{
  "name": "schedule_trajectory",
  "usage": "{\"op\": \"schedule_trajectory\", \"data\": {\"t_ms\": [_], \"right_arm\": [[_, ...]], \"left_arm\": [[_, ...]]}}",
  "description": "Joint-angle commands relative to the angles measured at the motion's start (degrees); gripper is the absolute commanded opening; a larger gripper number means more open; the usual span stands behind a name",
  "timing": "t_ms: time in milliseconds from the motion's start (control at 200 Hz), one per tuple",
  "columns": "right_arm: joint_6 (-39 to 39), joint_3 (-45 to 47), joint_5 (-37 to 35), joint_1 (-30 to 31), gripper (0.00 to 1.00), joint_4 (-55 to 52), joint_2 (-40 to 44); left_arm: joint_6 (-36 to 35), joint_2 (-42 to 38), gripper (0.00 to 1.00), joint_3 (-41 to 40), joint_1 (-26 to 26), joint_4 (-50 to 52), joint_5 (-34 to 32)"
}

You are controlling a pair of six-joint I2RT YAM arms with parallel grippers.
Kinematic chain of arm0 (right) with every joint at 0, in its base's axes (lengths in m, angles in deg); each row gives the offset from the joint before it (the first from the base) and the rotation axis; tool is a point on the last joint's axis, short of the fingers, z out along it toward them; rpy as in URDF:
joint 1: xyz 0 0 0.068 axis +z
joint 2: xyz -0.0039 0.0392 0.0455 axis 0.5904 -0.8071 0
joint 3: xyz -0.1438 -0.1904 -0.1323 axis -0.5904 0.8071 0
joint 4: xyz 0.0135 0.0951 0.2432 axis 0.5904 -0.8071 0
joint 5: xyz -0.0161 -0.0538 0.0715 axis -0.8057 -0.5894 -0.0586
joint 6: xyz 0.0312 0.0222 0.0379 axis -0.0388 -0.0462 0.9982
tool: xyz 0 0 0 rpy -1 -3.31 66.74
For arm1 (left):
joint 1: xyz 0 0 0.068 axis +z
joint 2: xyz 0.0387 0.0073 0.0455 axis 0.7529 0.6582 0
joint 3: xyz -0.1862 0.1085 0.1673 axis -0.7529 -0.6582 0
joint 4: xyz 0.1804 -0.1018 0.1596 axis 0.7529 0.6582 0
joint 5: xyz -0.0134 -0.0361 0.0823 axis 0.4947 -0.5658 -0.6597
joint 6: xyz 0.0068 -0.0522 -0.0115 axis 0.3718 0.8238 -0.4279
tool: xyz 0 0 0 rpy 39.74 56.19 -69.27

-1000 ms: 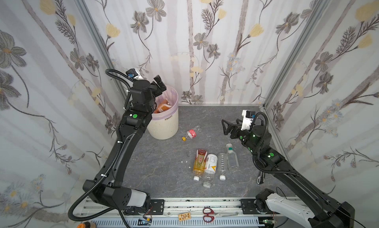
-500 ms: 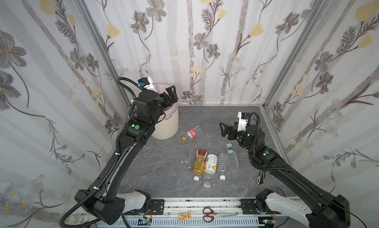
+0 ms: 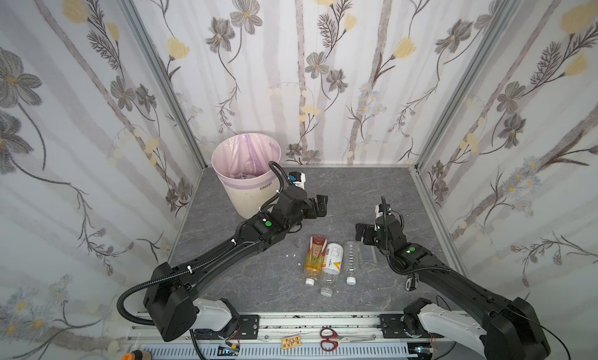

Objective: Throw the plastic bottles in the bin
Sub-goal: Pick up the plastic bottle from the middle-right of the table.

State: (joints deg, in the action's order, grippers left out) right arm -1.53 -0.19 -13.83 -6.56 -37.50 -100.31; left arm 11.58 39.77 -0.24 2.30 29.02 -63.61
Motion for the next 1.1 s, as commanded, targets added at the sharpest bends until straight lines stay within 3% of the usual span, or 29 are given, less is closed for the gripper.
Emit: {"op": "schedule_trajectory", "data": {"t_ms": [0, 245, 430, 510, 590, 679, 904, 1094], "right_arm": [[5.07, 2.93, 2.53, -0.39, 1.00, 3.65, -1.41], [8.86, 6.83, 3.50, -0.51, 0.97, 7.70, -7.16], [9.60, 6.96, 2.65, -0.53, 0.84, 9.02, -8.85], [9.61, 6.90, 3.19, -0.54, 0.66, 9.65, -9.51], [9.64, 6.65, 2.02, -0.53, 0.65, 9.26, -9.21], [8.78, 5.90, 1.37, -0.52, 0.56, 9.15, -6.92], [3.60, -3.80, 3.40, -0.51, 0.56, 8.40, 2.02], [-1.64, -20.93, 6.60, 0.16, 0.55, 13.22, 7.17]], "left_arm": [[1.30, 0.75, 1.00, -0.76, -1.28, -4.65, -0.11], [1.18, 0.40, 1.00, -3.24, -2.39, -6.37, 1.20], [0.73, -0.93, 1.00, -4.61, -2.41, -6.73, 0.37], [0.69, -1.13, 1.00, -4.69, -2.44, -6.75, 0.32], [0.78, -1.38, 1.00, -4.62, -2.40, -6.76, 0.16], [0.81, -1.94, 1.00, -4.33, -2.40, -6.76, -0.32], [-0.89, -6.28, 1.00, -3.52, -0.45, -6.50, -1.09], [-1.24, -14.52, 1.00, -1.92, 6.89, -6.24, 1.01]]}}
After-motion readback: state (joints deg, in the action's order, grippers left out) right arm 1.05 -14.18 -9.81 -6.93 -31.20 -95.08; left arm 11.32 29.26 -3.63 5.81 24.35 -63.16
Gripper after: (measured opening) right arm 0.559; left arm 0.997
